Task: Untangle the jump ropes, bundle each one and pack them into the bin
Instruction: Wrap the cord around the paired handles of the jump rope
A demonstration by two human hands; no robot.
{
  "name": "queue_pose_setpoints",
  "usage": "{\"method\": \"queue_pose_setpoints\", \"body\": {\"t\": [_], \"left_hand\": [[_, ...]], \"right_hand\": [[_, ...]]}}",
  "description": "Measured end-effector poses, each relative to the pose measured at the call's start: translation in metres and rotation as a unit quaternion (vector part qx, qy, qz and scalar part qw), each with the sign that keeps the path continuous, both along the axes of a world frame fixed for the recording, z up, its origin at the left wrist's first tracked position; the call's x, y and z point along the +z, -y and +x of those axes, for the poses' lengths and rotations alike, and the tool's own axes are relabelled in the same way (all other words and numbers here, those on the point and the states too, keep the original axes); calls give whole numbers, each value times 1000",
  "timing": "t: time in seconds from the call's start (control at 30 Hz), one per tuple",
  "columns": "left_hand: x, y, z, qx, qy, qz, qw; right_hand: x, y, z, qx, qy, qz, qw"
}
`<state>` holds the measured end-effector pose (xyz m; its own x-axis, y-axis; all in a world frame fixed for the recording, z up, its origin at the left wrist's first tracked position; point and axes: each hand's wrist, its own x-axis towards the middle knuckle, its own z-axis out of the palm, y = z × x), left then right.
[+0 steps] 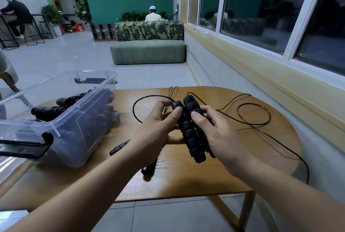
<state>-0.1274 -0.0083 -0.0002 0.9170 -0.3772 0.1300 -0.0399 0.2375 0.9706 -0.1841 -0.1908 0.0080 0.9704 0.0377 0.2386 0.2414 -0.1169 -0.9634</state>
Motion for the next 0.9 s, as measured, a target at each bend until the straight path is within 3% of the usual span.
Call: {"method": "queue_pose_setpoints", "body": {"t": [0.3, 0.4, 0.47, 0.53, 0.6, 0.67, 0.7, 0.83, 0.9], "left_hand": [[4, -2, -3, 20, 11, 15, 1000], [12, -4, -6, 52, 41, 98, 993], [17, -8, -7, 112, 118, 208, 964], [22, -13, -9, 212, 241, 302, 898], [30, -15, -14, 290, 361, 323, 825], [36, -17, -15, 302, 420, 305, 800], [36, -17, -16, 280, 434, 301, 802], [30, -18, -18, 163, 399, 268, 862], [30, -17, -18, 152, 418, 233, 864]], "right_hand": [[-4, -6, -9, 55, -50, 32, 997], [0, -6, -11, 92, -87, 78, 989], [7, 1, -10, 106, -106, 69, 986], [16, 13, -8, 114, -111, 51, 986], [25, 24, -8, 131, -116, 33, 984], [32, 32, -10, 171, -133, 10, 976], [36, 36, -12, 197, -142, 1, 970], [45, 44, -19, 280, -138, -26, 950], [49, 48, -20, 315, -131, -39, 939]]}}
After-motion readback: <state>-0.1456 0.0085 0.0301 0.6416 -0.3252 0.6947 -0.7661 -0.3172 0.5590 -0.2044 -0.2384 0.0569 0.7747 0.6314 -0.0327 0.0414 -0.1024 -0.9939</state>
